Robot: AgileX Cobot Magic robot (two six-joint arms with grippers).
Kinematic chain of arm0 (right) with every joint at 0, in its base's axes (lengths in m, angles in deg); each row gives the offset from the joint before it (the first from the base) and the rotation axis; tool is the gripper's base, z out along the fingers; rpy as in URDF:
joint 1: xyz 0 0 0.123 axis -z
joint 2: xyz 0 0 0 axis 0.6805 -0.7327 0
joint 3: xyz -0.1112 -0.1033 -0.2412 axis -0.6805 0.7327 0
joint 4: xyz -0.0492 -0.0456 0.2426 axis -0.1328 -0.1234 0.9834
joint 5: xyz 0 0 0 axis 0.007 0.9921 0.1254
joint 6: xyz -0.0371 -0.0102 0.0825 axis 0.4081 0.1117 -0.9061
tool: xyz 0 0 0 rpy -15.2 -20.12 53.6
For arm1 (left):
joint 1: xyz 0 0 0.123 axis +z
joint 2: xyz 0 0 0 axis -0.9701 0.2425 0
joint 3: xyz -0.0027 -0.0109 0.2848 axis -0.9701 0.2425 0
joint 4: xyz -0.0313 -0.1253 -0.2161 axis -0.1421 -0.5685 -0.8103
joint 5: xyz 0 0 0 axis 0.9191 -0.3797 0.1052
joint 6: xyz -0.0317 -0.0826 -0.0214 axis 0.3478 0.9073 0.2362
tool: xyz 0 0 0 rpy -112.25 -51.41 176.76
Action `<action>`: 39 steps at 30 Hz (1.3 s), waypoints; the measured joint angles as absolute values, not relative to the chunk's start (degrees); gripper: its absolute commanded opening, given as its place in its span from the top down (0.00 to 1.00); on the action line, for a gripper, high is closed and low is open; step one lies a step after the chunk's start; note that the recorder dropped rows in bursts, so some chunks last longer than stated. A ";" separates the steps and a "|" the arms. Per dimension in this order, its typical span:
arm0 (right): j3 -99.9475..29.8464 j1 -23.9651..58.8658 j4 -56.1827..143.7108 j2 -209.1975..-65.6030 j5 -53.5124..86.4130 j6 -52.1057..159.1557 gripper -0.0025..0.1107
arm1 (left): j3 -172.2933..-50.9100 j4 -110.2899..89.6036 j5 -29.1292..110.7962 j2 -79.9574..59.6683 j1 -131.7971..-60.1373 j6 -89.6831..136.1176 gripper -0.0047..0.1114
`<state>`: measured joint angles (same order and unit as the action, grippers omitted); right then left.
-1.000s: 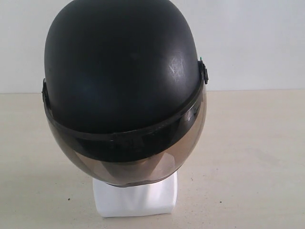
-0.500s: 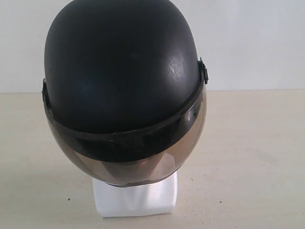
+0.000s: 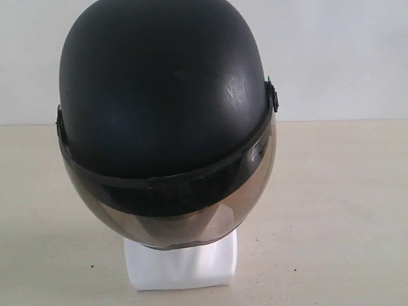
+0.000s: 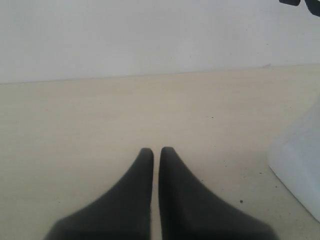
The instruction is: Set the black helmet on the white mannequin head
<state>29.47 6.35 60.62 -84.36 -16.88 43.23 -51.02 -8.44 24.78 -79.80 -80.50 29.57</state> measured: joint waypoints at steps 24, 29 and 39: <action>29.87 39.12 62.63 -71.03 17.85 57.42 0.98 | -51.02 -8.44 24.78 -79.80 -80.50 29.57 0.92; 29.87 40.13 61.78 -66.19 22.89 62.51 0.98 | -51.02 -8.44 24.78 -79.80 -80.50 29.57 0.92; 29.87 40.16 62.34 -65.94 28.25 57.69 0.98 | -51.02 -8.44 24.78 -79.80 -80.50 29.57 0.92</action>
<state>29.87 40.16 62.34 -65.94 28.25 57.69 -51.02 -8.44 24.78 -79.80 -80.50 29.57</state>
